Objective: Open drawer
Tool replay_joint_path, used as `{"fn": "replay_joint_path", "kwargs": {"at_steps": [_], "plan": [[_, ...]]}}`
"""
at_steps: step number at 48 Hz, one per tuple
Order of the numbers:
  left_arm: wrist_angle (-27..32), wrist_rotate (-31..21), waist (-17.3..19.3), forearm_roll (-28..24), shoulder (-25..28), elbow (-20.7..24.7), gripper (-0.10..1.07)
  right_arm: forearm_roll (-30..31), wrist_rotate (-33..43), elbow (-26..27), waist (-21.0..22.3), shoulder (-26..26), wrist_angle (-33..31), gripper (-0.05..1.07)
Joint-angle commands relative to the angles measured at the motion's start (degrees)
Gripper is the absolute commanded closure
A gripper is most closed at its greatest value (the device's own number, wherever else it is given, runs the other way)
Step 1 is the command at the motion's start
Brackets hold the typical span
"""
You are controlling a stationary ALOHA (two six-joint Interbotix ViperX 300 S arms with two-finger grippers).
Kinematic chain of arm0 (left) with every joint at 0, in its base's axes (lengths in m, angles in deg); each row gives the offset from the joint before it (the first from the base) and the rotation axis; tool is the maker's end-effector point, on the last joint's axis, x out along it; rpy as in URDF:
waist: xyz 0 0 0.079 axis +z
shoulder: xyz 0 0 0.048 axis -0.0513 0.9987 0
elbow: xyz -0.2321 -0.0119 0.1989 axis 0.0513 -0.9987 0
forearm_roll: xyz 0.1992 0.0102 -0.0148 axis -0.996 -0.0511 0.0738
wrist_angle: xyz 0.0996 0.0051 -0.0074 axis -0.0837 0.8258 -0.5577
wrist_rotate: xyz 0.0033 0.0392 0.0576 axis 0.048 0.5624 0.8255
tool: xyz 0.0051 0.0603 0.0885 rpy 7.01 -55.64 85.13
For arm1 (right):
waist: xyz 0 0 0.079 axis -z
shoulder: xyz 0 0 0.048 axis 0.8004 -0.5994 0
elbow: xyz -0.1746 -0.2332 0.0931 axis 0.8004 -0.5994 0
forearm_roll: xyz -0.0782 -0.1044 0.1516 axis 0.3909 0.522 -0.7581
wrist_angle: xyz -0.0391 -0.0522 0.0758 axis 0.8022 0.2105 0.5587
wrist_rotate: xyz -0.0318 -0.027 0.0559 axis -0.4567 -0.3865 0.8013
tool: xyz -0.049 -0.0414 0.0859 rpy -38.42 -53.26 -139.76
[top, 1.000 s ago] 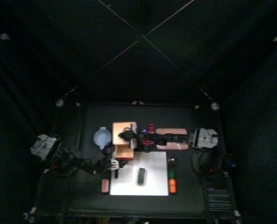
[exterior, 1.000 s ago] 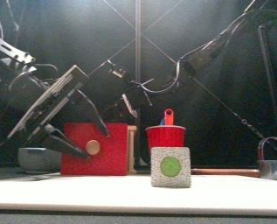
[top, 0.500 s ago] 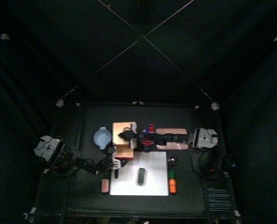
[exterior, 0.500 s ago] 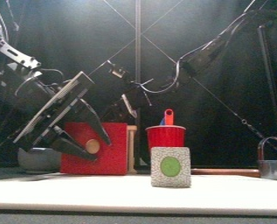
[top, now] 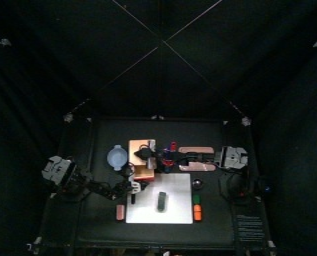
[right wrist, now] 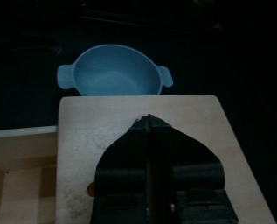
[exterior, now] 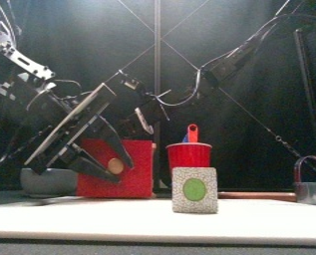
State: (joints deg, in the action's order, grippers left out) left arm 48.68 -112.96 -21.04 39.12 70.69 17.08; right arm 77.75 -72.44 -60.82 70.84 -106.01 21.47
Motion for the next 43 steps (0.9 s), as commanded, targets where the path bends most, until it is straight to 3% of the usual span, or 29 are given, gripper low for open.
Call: {"fn": "replay_joint_path", "kwargs": {"at_steps": [1, 21, 43], "plan": [[0.44, 0.18, -0.53, 0.00, -0.26, 1.14, 0.26, 0.00, 0.00, -0.26, 0.97, -0.79, -1.49, 0.99], [1.58, 0.26, -2.72, 0.53, -0.26, 0.18, 0.26, -0.09, 0.00, -0.53, 1.32, -0.79, -1.49, 0.99], [-3.78, 0.09, -1.76, 2.02, -0.26, 1.14, 0.25, -0.09, 0.09, -0.79, 1.32, -0.79, -1.49, 0.99]]}}
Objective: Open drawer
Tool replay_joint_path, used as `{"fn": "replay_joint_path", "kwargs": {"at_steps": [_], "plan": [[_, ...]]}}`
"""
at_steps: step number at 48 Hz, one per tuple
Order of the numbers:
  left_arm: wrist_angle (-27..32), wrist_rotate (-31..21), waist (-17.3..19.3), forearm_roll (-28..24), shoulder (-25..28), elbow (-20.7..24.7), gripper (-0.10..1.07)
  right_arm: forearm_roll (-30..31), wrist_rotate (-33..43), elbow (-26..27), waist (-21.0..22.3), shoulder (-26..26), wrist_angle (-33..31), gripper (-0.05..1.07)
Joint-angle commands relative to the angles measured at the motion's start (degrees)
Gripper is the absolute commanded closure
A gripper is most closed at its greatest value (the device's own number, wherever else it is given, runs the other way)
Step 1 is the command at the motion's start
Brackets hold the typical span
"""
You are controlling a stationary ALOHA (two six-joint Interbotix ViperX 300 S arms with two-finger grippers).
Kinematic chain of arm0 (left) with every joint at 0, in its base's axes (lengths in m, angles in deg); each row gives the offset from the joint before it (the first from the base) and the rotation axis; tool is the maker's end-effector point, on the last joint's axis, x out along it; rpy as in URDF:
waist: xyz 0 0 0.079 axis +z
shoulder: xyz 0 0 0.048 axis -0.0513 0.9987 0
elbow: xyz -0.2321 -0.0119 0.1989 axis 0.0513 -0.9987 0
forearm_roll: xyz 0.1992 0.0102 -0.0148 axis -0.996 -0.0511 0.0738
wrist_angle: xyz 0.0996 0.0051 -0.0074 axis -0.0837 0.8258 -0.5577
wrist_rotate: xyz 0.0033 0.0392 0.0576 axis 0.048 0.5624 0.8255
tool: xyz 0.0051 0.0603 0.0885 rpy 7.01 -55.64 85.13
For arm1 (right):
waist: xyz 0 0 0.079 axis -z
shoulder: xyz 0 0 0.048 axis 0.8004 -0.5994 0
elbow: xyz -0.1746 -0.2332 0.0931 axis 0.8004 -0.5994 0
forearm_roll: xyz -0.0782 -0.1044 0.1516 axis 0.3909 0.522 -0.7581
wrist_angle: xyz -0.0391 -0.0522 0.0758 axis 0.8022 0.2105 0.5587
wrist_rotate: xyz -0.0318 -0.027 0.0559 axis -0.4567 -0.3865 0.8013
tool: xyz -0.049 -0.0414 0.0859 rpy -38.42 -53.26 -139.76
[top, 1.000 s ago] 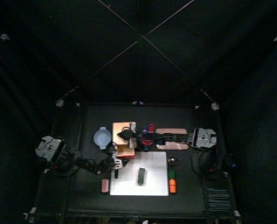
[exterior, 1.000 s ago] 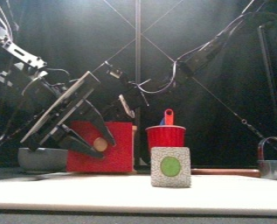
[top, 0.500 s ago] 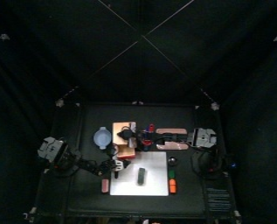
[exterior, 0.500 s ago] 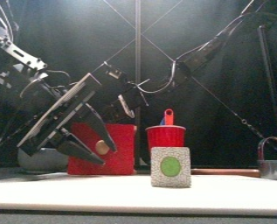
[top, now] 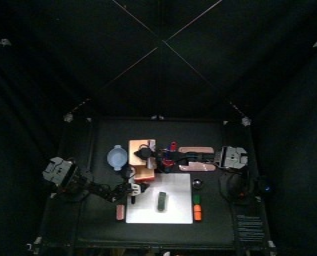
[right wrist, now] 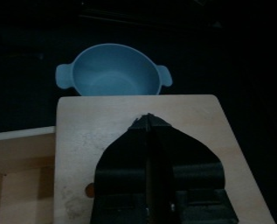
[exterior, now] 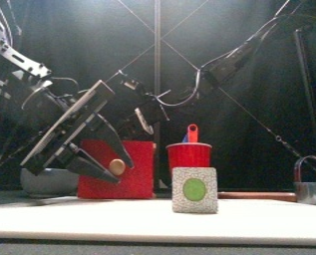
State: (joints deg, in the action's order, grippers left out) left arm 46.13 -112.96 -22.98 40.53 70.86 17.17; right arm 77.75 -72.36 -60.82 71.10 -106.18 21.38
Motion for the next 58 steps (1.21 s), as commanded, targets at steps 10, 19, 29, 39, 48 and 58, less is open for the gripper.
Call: {"fn": "replay_joint_path", "kwargs": {"at_steps": [10, 19, 29, 39, 48, 58], "plan": [[-2.72, 0.18, 0.53, 2.72, 0.18, 0.97, 0.25, 0.00, -0.09, -0.70, 1.05, -0.62, -1.41, 0.99], [-2.20, 0.09, 0.44, 4.04, 0.97, 0.88, 0.25, -0.09, -0.09, -0.70, 0.97, -0.62, -1.32, 0.99], [-2.72, 0.09, 0.53, 6.33, 1.23, 0.62, 0.24, 0.00, -0.09, -0.79, 0.70, -0.62, -1.41, 0.99], [-4.04, 0.09, 0.44, 6.77, 1.05, 0.62, 0.24, 0.00, 0.00, -0.79, 0.70, -0.62, -1.41, 0.99], [-3.60, 0.09, 0.09, 6.77, 1.05, 0.44, 0.24, -0.09, 0.00, -0.79, 0.62, -0.62, -1.41, 0.99], [-2.99, -0.09, -0.26, 7.65, 0.44, -0.09, 0.17, -0.09, 0.00, -0.79, 0.62, -0.62, -1.41, 0.99]]}}
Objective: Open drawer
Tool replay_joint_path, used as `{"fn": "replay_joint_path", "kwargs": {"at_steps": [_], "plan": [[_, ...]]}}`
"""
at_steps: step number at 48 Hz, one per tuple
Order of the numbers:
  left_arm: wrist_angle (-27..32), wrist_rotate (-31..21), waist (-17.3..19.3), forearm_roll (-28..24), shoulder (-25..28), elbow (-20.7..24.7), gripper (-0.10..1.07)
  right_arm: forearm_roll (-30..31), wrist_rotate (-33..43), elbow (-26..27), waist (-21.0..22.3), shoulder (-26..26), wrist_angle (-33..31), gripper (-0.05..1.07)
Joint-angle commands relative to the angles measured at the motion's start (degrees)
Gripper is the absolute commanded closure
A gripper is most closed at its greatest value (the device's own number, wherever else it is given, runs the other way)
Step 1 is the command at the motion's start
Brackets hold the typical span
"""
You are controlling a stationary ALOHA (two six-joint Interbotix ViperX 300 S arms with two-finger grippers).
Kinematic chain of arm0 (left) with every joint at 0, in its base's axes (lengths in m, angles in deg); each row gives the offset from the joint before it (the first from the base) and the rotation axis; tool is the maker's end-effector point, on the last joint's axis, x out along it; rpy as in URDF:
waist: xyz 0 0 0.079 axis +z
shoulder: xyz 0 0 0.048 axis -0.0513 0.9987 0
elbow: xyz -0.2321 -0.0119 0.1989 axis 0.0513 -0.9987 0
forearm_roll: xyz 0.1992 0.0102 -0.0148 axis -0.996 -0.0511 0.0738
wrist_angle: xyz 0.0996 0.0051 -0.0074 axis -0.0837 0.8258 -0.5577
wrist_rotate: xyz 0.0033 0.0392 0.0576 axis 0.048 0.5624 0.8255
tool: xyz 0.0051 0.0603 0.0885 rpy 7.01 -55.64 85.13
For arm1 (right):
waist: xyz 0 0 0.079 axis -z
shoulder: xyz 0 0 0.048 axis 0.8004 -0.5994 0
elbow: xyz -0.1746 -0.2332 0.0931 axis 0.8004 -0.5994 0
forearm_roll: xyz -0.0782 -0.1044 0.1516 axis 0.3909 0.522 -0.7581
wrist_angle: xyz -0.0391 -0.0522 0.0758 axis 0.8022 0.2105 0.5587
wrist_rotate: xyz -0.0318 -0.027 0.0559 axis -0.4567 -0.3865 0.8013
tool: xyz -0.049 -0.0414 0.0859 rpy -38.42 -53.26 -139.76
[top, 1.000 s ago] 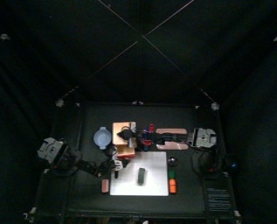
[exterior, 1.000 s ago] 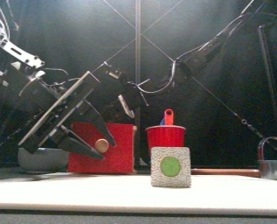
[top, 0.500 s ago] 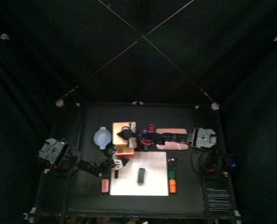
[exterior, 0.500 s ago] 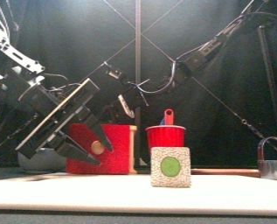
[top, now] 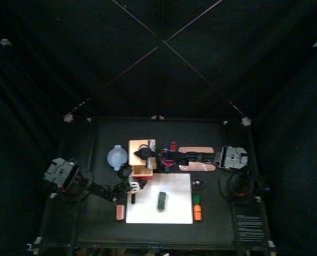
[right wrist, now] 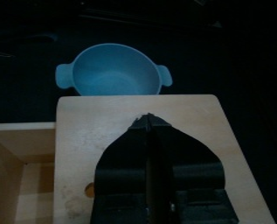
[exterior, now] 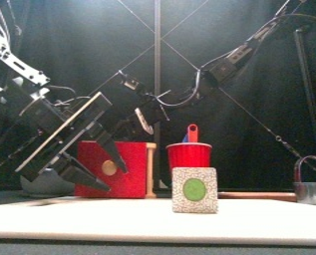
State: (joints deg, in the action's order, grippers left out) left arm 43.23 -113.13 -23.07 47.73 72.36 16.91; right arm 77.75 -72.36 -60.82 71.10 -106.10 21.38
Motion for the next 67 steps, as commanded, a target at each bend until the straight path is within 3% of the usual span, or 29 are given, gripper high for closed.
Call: {"fn": "replay_joint_path", "kwargs": {"at_steps": [1, 35, 50, 67], "plan": [[-0.18, 0.09, -0.18, 0.53, -1.05, 0.18, 0.16, 0.00, 0.00, -0.79, 0.62, -0.70, -1.41, 0.99], [-1.58, 0.18, 1.05, 0.88, -2.55, -0.53, 0.15, -0.09, 0.26, -0.88, 0.53, -0.97, -1.41, 0.99], [-1.32, 0.18, 1.05, 0.88, -2.20, -0.62, 0.27, -0.09, 0.26, -0.79, 0.53, -1.14, -1.41, 0.99], [1.23, 0.18, -0.09, 0.88, -2.11, 0.00, 0.29, -0.09, 0.35, -0.88, 0.70, -1.05, -1.41, 0.99]]}}
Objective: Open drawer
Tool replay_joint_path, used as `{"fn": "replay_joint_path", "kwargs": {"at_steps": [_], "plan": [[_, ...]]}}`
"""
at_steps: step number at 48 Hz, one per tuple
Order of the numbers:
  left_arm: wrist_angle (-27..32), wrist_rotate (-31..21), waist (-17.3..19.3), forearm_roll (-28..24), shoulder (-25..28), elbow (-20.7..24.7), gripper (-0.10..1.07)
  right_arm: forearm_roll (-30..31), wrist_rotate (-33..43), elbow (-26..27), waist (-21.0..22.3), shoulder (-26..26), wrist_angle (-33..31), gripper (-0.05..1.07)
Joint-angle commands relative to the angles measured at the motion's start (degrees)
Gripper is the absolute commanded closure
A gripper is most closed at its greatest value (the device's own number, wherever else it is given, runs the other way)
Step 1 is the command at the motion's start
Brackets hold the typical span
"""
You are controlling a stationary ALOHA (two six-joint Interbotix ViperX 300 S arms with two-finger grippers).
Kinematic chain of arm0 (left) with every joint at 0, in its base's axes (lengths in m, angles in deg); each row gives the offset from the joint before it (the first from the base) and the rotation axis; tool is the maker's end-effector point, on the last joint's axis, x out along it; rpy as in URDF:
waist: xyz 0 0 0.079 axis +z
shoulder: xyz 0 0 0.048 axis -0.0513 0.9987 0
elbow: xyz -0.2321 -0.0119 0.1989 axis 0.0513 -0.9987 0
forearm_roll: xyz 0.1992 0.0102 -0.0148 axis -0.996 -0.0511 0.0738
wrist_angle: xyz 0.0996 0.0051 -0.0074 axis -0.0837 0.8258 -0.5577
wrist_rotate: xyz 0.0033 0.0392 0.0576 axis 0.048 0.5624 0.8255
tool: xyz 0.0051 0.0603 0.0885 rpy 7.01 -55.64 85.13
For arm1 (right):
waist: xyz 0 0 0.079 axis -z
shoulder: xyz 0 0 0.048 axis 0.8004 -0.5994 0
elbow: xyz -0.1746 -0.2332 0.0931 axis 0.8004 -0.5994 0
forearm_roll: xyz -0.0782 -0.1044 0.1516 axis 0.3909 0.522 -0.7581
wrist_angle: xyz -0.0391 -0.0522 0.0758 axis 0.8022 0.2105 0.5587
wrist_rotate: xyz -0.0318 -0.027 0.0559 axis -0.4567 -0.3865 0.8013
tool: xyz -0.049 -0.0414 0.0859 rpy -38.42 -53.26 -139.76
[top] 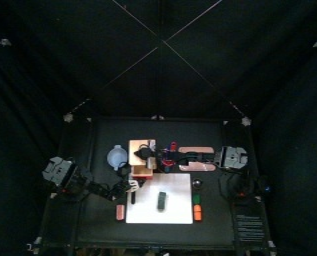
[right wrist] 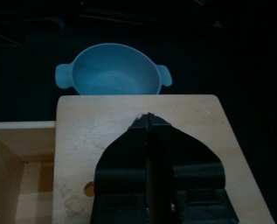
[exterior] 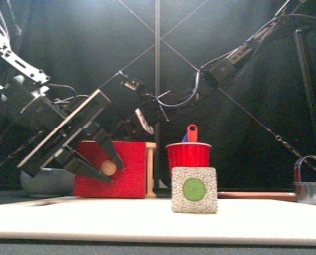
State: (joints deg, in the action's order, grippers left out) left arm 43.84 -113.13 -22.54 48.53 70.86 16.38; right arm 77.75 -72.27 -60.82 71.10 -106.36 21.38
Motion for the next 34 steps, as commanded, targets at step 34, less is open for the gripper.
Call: {"fn": "replay_joint_path", "kwargs": {"at_steps": [34], "plan": [[4.57, 0.18, -3.96, 0.97, 1.14, 3.16, 0.29, -0.09, 0.00, 0.18, 1.41, -0.88, -1.41, 0.99]]}}
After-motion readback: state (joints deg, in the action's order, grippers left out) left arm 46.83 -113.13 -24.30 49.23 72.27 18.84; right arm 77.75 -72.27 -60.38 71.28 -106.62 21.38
